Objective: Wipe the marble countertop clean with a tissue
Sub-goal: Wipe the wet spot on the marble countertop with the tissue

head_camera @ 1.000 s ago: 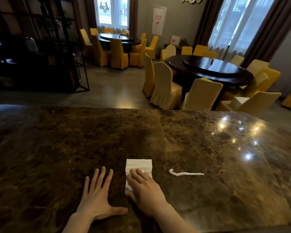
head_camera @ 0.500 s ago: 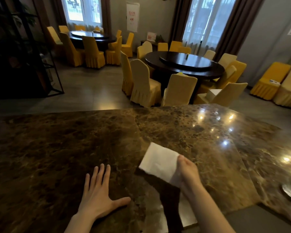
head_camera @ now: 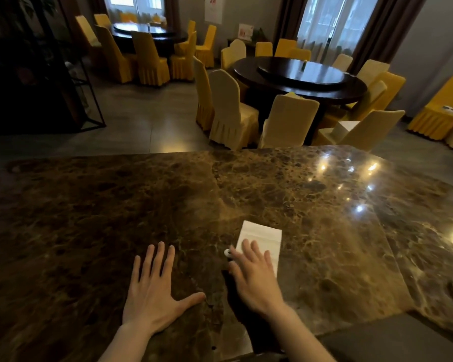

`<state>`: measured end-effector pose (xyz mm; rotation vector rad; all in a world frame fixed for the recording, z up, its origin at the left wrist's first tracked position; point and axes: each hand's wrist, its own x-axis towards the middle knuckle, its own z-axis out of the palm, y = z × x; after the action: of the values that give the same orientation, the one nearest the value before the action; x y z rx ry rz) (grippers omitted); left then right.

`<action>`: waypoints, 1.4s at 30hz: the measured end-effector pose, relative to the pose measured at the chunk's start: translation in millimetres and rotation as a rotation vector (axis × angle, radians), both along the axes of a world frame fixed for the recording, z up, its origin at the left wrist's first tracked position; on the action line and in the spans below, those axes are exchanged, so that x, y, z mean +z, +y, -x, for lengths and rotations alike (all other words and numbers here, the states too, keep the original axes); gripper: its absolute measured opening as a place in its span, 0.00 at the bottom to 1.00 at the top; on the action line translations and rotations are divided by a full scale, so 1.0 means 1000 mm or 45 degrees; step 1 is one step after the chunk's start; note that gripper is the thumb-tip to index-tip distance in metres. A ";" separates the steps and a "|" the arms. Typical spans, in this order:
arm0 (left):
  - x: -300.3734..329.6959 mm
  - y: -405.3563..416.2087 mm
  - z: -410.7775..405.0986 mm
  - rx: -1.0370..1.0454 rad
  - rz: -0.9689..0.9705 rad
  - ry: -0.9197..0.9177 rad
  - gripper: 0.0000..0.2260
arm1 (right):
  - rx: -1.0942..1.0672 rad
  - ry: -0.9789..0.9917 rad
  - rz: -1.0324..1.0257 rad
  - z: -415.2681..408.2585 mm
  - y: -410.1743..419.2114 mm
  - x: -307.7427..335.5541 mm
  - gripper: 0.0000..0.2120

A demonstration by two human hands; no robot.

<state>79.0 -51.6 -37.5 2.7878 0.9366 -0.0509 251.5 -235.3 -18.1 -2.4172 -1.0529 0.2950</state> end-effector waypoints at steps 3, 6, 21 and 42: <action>-0.001 0.000 0.001 -0.002 -0.013 -0.014 0.59 | 0.148 -0.028 0.048 0.028 0.018 -0.010 0.28; -0.003 0.000 0.001 -0.005 -0.017 -0.041 0.59 | 0.255 -0.148 0.094 0.034 0.022 -0.011 0.29; -0.010 0.003 0.002 -0.008 -0.026 -0.098 0.59 | -0.026 -0.225 0.340 0.005 0.016 -0.012 0.31; -0.001 0.000 -0.001 0.013 -0.005 0.003 0.60 | -0.052 -0.319 0.231 -0.011 -0.019 -0.002 0.27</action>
<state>79.8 -51.4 -38.2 2.7868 0.9521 -0.0509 262.8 -253.9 -20.0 -2.6887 -1.1233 0.0771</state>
